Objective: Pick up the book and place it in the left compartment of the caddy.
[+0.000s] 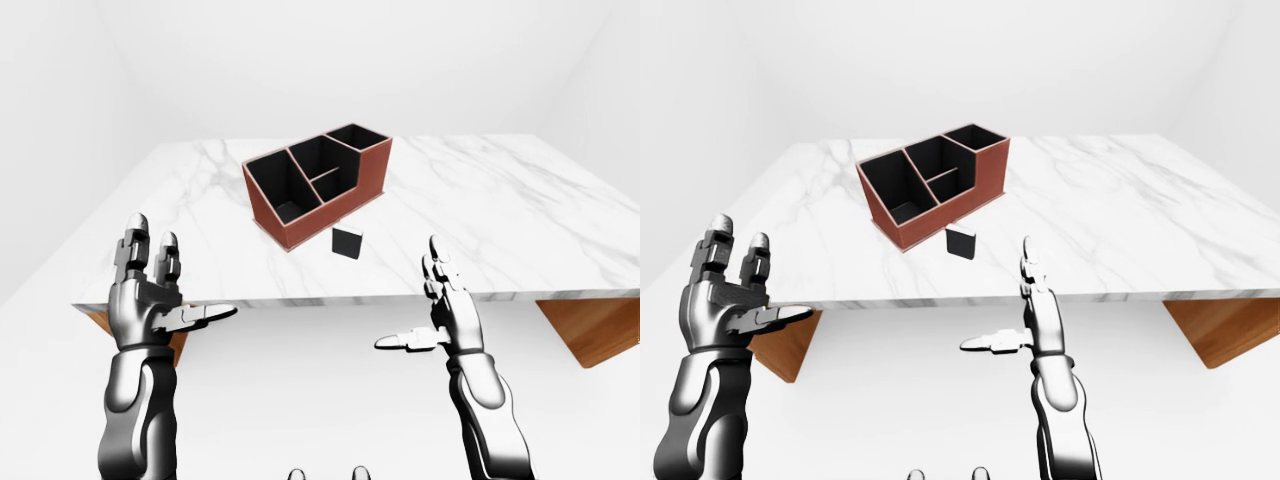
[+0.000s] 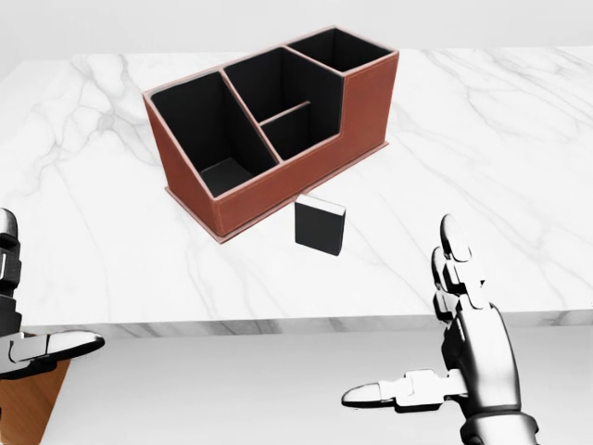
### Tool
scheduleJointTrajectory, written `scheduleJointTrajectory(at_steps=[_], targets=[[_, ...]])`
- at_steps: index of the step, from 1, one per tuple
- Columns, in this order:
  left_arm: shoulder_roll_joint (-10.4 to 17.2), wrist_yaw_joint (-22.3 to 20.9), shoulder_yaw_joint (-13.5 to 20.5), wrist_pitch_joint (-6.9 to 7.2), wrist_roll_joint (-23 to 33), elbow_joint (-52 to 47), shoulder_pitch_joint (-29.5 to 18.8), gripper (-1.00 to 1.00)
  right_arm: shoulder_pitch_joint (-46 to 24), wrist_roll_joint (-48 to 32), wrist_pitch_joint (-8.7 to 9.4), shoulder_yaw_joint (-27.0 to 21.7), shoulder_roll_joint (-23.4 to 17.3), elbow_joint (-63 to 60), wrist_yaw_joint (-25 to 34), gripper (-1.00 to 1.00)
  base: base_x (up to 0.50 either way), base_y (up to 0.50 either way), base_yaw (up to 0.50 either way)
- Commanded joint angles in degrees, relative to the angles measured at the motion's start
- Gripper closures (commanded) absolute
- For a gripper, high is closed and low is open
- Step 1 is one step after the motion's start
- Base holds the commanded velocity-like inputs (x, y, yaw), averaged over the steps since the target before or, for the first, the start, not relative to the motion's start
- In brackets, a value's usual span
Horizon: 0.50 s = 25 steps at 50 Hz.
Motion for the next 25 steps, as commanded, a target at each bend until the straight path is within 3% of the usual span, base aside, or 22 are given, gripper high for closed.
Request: scheduleJointTrajectory(at_steps=[1,25], targets=[[-0.11,-0.24,0.04,0.0,0.01,0.02,0.04,-1.0,0.56,-0.19,-0.39,0.52,0.0,-0.92,0.74,-1.0,0.5,0.08,0.0],[0.28,0.15,0.27,0.0,-0.24,0.31,-0.44,-1.0,0.43,-1.82,0.52,0.86,-0.12,-0.86,0.52,-1.0,0.5,0.11,0.0]])
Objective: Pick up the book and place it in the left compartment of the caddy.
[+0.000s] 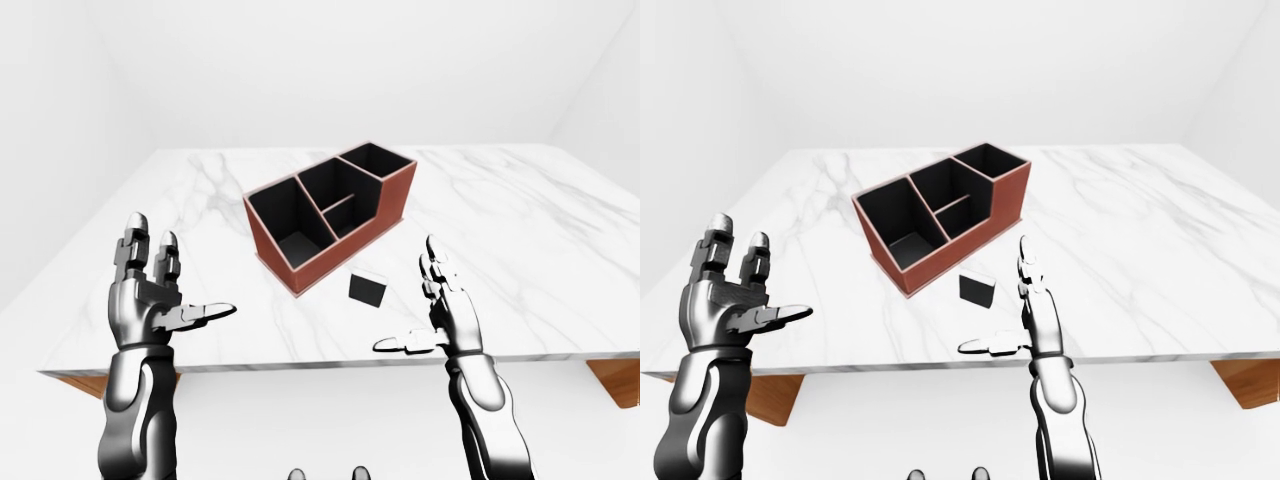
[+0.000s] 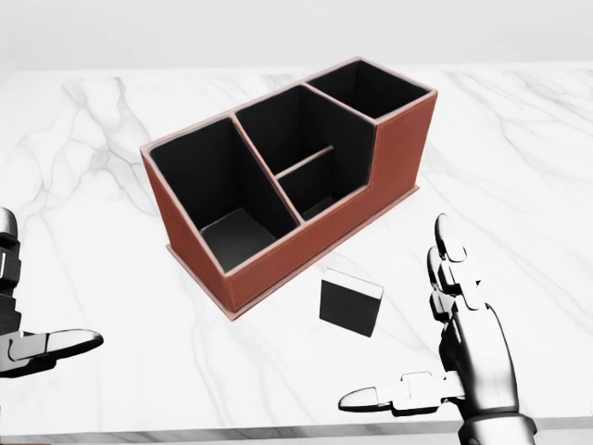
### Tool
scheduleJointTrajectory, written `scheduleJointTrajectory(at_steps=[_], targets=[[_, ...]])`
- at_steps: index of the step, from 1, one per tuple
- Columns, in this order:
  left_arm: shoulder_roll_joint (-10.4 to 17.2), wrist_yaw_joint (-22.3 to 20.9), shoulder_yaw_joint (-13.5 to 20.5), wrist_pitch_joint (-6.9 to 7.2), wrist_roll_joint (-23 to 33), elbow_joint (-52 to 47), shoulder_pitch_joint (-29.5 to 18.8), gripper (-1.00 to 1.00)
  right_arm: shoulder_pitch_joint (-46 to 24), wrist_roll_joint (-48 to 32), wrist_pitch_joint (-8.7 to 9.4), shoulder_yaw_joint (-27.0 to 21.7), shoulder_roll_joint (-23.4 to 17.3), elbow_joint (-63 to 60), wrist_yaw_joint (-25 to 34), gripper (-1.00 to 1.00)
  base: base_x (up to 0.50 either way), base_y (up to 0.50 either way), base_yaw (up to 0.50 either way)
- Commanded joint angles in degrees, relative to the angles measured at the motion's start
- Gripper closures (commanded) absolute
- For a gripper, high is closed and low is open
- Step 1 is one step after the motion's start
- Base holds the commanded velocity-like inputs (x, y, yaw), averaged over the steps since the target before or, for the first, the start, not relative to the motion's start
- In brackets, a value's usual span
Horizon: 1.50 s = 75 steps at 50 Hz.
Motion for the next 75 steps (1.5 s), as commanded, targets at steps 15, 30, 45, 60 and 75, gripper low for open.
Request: scheduleJointTrajectory(at_steps=[15,30,45,60,75], targets=[[0.0,-0.04,-0.12,0.0,0.04,-0.12,0.03,-1.0,0.25,-0.14,1.4,-0.53,0.08,-1.2,0.18,-1.0,0.5,0.35,0.0],[0.04,-0.02,-0.04,0.0,0.18,-0.02,0.02,-1.0,0.05,0.52,0.39,-0.86,-0.01,-0.2,0.27,-1.0,0.5,0.26,0.0],[-0.04,-0.1,-0.19,0.0,0.45,0.1,-0.04,-1.0,0.16,0.95,0.44,-1.05,0.04,-0.23,0.47,-1.0,0.5,0.0,0.0],[-0.24,-0.1,-0.25,0.0,0.52,-0.63,0.39,-1.0,0.15,2.57,1.58,-2.43,0.28,-1.68,-0.36,-1.0,0.4,0.0,0.0],[-0.08,0.05,-0.21,0.0,0.79,-0.15,0.04,-1.0,16.04,-10.27,1.58,-3.99,0.43,-17.61,9.73,-1.0,0.0,0.0,0.0]])
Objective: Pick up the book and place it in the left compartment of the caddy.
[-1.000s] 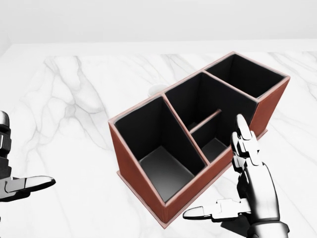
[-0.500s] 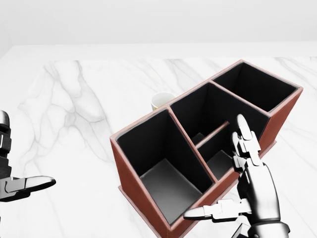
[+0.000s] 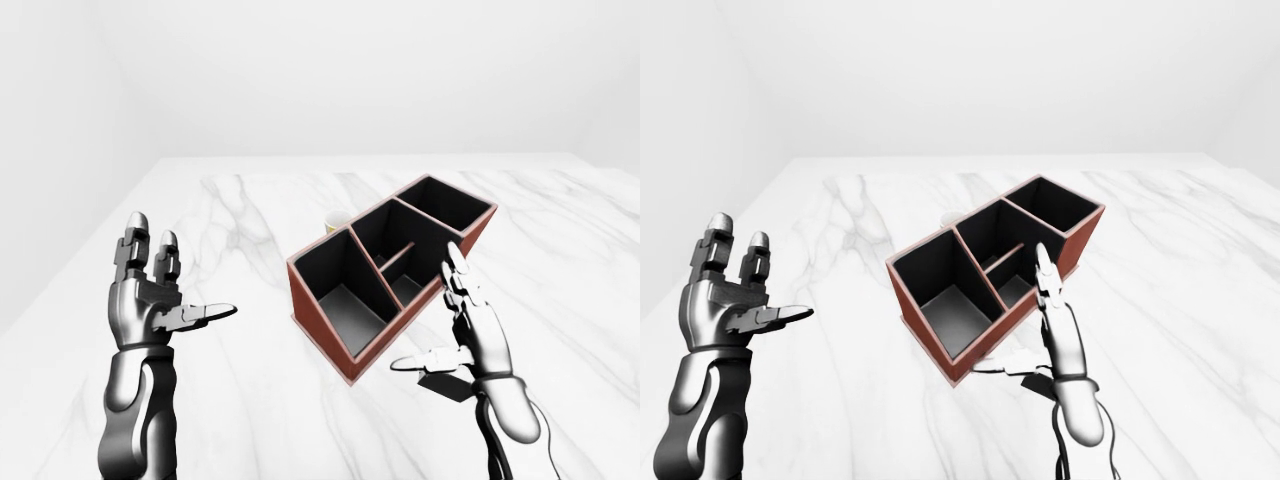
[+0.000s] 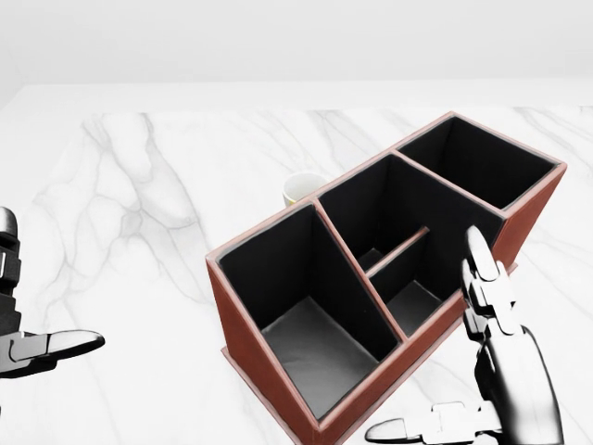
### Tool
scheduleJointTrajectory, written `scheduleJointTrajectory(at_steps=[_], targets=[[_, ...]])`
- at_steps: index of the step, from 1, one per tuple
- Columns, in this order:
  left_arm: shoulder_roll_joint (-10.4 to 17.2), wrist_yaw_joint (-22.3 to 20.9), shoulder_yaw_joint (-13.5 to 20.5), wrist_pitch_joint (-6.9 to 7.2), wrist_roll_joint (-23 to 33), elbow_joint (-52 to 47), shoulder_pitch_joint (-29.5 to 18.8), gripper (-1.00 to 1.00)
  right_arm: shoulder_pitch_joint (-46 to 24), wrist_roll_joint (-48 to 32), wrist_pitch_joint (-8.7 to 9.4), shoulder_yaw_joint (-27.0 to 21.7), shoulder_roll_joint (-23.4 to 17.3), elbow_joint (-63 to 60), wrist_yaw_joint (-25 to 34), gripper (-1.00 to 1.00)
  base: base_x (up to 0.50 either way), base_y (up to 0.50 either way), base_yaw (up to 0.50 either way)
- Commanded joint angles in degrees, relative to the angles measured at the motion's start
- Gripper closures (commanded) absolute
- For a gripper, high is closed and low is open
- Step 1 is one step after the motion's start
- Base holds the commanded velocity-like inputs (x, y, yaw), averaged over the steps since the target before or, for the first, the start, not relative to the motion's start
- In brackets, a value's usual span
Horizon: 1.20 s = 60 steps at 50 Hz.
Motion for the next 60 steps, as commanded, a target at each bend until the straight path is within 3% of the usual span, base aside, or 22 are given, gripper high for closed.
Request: scheduleJointTrajectory(at_steps=[1,23,42,53,57,58,60], targets=[[-0.13,-0.1,-0.2,0.0,0.38,0.59,0.03,-1.0,9.93,-7.51,0.0,-1.38,0.98,-8.8,7.26,-1.0,0.0,0.0,0.0],[-0.08,0.17,-0.03,0.0,0.3,-0.19,0.11,-1.0,11.71,-9.13,0.0,-9.78,6.39,-10.4,15.31,-1.0,0.0,0.0,0.0],[-0.28,0.13,-0.51,0.0,0.92,-0.18,0.17,-1.0,12.51,-18.06,0.0,-11.49,8.61,-8.99,16.03,-1.0,0.0,0.0,0.0],[-0.59,0.09,-1.15,0.0,1.74,0.01,0.44,-1.0,10.66,-27.0,0.0,-9.52,6.25,-5.39,12.5,-1.0,0.0,0.0,0.0],[-0.5,0.13,-1.0,0.0,1.76,0.27,0.2,-1.0,8.68,-32.06,0.0,-10.17,4.57,-6.0,15.49,-1.0,0.0,0.0,0.0],[-0.58,0.1,-0.9,0.0,1.9,-0.46,0.66,-1.0,10.1,-31.35,0.0,-14.62,-0.22,-1.29,22.45,-1.0,0.0,0.0,0.0],[-0.65,-0.02,-0.94,0.0,2.06,-0.15,0.61,-1.0,9.47,-32.91,0.0,-16.48,1.21,-0.5,24.4,-1.0,0.0,0.0,0.0]])
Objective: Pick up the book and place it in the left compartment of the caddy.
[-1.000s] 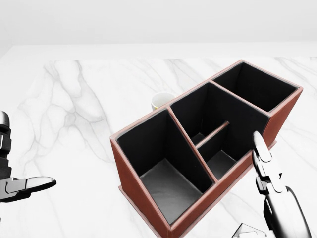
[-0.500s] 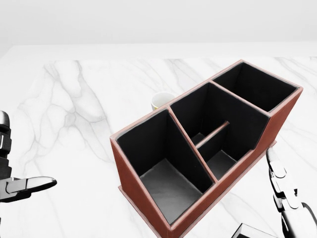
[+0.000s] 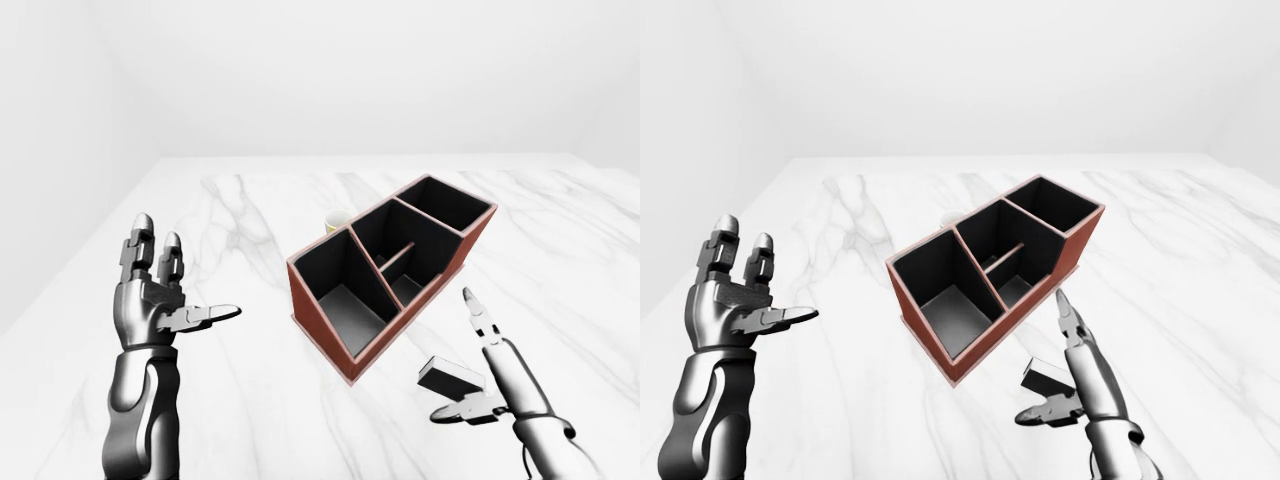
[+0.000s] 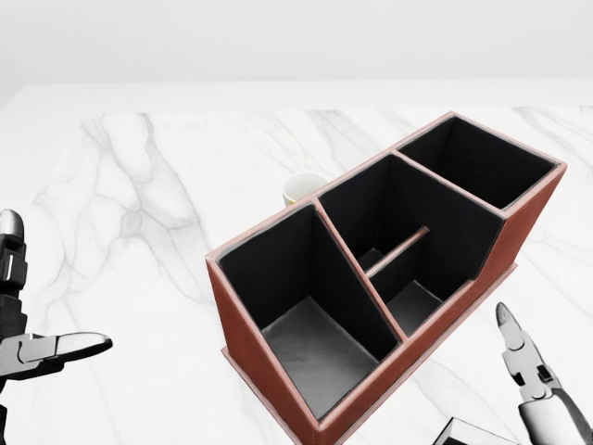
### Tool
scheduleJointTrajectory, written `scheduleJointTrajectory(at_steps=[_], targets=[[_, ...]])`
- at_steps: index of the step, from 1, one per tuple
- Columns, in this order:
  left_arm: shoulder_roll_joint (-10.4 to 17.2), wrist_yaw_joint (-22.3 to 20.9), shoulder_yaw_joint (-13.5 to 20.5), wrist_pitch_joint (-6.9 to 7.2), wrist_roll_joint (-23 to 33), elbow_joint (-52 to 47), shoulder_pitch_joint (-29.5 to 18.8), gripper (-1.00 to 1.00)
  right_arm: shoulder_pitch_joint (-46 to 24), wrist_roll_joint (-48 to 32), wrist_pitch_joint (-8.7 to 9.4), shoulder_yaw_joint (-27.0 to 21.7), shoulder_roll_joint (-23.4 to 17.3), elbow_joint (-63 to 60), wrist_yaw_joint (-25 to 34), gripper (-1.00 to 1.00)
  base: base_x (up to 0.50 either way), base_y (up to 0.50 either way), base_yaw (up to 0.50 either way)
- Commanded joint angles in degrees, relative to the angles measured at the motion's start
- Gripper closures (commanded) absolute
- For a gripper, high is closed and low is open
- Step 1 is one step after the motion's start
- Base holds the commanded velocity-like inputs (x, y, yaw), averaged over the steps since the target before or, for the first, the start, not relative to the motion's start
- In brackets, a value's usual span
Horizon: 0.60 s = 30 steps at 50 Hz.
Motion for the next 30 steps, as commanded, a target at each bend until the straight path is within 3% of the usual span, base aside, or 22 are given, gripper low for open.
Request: scheduleJointTrajectory(at_steps=[1,12,30], targets=[[-0.18,-0.09,-0.1,0.0,0.56,-0.13,0.24,-1.0,-1.24,-7.93,0.0,-5.79,-3.77,5.53,8.88,-1.0,0.0,0.0,0.0],[-0.13,0.08,-0.04,0.0,0.53,-0.34,0.14,-1.0,-3.11,-10.53,0.0,-8.91,-1.47,5.31,12.52,-1.0,0.0,0.0,0.0],[-0.32,0.16,-0.5,0.0,1.06,-0.2,0.21,-1.0,-4.84,-11.92,0.0,-12.18,-2.53,6.96,15.47,-1.0,0.0,0.0,0.0]])
